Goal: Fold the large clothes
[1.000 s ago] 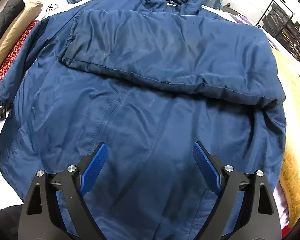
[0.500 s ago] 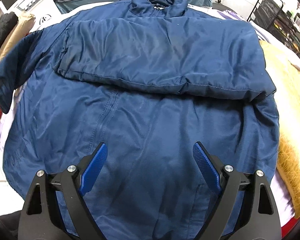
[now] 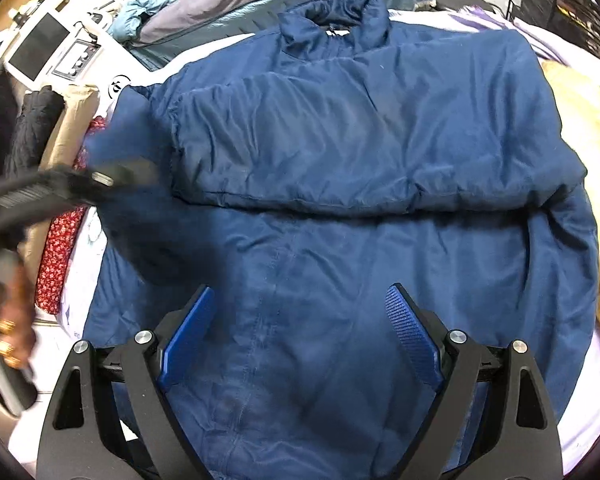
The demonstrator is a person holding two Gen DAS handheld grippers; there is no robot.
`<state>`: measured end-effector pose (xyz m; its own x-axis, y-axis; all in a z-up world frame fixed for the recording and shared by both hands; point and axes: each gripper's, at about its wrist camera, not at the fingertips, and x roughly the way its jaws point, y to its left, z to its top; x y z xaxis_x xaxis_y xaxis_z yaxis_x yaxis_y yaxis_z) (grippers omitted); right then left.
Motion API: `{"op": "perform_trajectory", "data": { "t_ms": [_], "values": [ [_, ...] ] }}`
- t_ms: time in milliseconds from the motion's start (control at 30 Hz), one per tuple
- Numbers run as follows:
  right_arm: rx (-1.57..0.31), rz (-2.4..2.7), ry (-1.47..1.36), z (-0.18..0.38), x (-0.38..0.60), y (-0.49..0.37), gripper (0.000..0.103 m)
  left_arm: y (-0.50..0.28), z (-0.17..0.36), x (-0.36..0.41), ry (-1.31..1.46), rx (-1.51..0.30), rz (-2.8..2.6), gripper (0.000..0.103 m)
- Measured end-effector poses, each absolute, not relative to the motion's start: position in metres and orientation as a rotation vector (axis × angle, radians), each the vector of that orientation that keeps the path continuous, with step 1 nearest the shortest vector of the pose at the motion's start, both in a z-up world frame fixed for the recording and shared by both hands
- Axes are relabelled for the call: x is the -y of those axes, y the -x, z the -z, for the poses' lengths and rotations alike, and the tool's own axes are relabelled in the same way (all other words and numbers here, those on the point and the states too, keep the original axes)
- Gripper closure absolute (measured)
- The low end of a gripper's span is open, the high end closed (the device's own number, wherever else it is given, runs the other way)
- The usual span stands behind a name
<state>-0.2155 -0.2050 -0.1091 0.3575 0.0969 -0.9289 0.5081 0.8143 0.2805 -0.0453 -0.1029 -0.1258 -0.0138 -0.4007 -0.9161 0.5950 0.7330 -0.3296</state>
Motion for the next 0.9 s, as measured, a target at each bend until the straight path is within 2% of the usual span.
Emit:
{"op": "perform_trajectory", "data": {
  "t_ms": [33,200,367,533,600,667,833,867,900],
  "values": [
    [-1.199,0.29,-0.6,0.111,0.205,0.218,0.017,0.049,0.132,0.103,-0.194,-1.38,0.781,0.039],
    [-1.216,0.289,-0.667,0.122,0.208,0.225,0.017,0.06,0.13,0.087,-0.237,-1.314,0.764,0.016],
    [-1.18,0.187,-0.753,0.126,0.202,0.204,0.017,0.059,0.118,0.039,-0.264,-1.258,0.668,0.015],
    [-1.144,0.023,-0.741,0.12,0.169,0.16,0.017,0.054,0.128,-0.024,-0.216,-1.317,0.512,0.015],
    [-1.155,-0.018,-0.693,0.121,0.153,0.144,0.027,0.054,0.133,-0.046,-0.206,-1.334,0.452,0.015],
    [-1.184,-0.063,-0.632,0.127,0.134,0.124,0.033,0.056,0.136,-0.065,-0.196,-1.348,0.405,0.015],
    [-1.297,-0.055,-0.587,0.161,0.114,0.095,0.033,0.057,0.138,-0.093,-0.143,-1.369,0.334,0.015],
    [-1.315,-0.045,-0.571,0.167,0.112,0.092,0.042,0.056,0.138,-0.097,-0.13,-1.375,0.325,0.015],
    [-1.333,-0.034,-0.547,0.171,0.111,0.089,0.065,0.057,0.139,-0.092,-0.123,-1.375,0.319,0.015]
  ]
}}
